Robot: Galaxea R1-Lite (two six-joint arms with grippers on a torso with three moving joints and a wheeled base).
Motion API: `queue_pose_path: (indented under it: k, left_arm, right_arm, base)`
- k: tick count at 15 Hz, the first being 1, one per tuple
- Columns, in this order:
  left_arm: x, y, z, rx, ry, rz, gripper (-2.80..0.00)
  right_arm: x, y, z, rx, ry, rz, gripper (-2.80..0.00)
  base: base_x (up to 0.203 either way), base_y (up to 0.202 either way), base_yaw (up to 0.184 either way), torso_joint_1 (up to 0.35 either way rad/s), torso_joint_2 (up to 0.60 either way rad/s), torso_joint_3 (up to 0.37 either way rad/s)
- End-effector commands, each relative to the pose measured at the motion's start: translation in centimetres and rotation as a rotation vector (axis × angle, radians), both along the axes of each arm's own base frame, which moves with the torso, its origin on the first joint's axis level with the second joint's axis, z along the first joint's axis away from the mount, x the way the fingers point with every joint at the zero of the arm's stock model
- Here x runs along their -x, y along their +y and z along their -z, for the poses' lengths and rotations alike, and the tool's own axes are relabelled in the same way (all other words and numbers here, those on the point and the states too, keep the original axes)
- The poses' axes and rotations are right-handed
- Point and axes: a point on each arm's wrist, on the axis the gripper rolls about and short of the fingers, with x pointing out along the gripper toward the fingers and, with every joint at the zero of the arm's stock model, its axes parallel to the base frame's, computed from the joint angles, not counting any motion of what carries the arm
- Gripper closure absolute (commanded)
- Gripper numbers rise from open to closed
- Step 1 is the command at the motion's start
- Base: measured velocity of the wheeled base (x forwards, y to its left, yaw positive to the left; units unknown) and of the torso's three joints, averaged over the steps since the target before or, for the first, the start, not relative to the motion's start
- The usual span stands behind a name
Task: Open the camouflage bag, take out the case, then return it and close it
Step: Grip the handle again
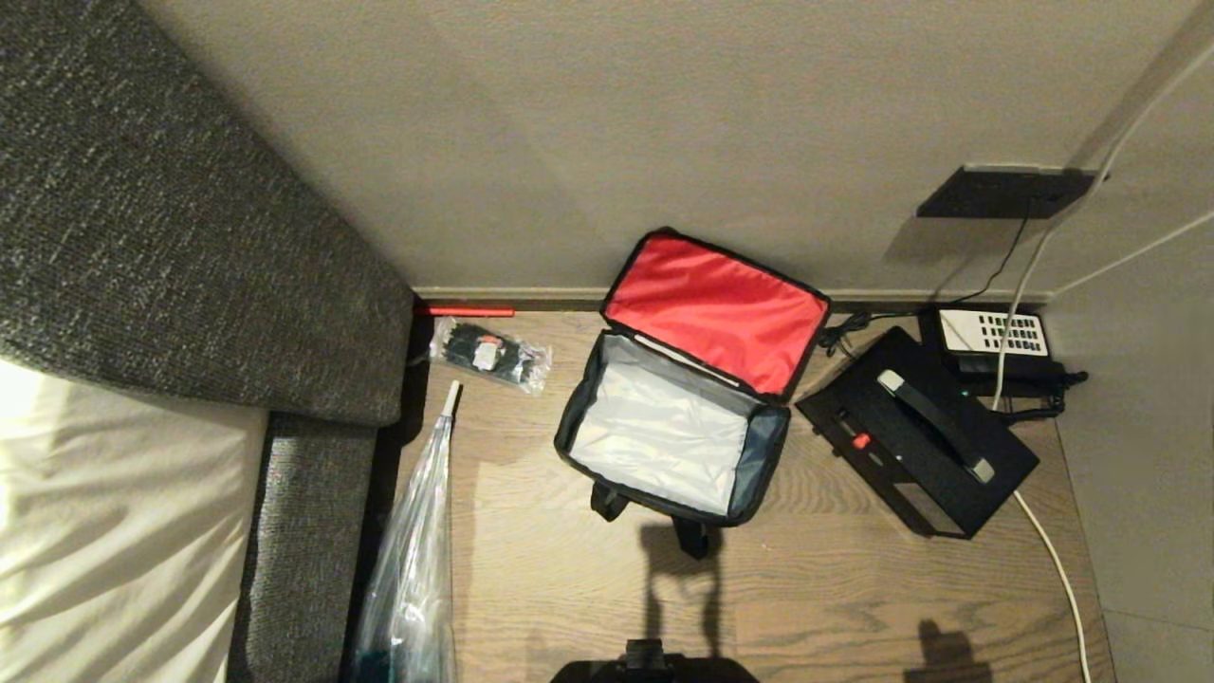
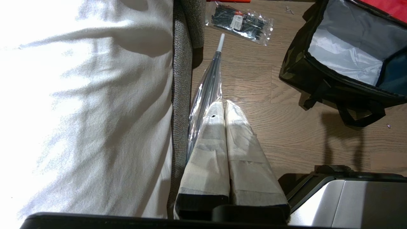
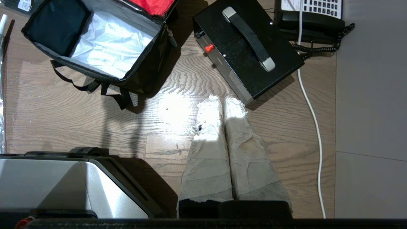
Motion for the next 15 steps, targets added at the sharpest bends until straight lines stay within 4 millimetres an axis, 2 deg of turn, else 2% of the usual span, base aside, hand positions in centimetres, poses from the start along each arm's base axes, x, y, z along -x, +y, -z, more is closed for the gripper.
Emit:
queue_pose_path:
  k: [1, 15]
  left_arm:
    - [-0.01, 0.00, 0.00, 0.000, 0.001, 0.000, 0.00]
    - [-0.01, 0.00, 0.00, 0.000, 0.001, 0.000, 0.00]
  right_arm:
    - [-0.01, 0.00, 0.00, 0.001, 0.001, -0.001, 0.00]
    - [-0.01, 0.00, 0.00, 0.001, 0.001, -0.001, 0.00]
  base:
    - [0.000, 0.000, 0.000, 0.000, 0.00, 0.000]
    - [0.000, 0.000, 0.000, 0.000, 0.00, 0.000]
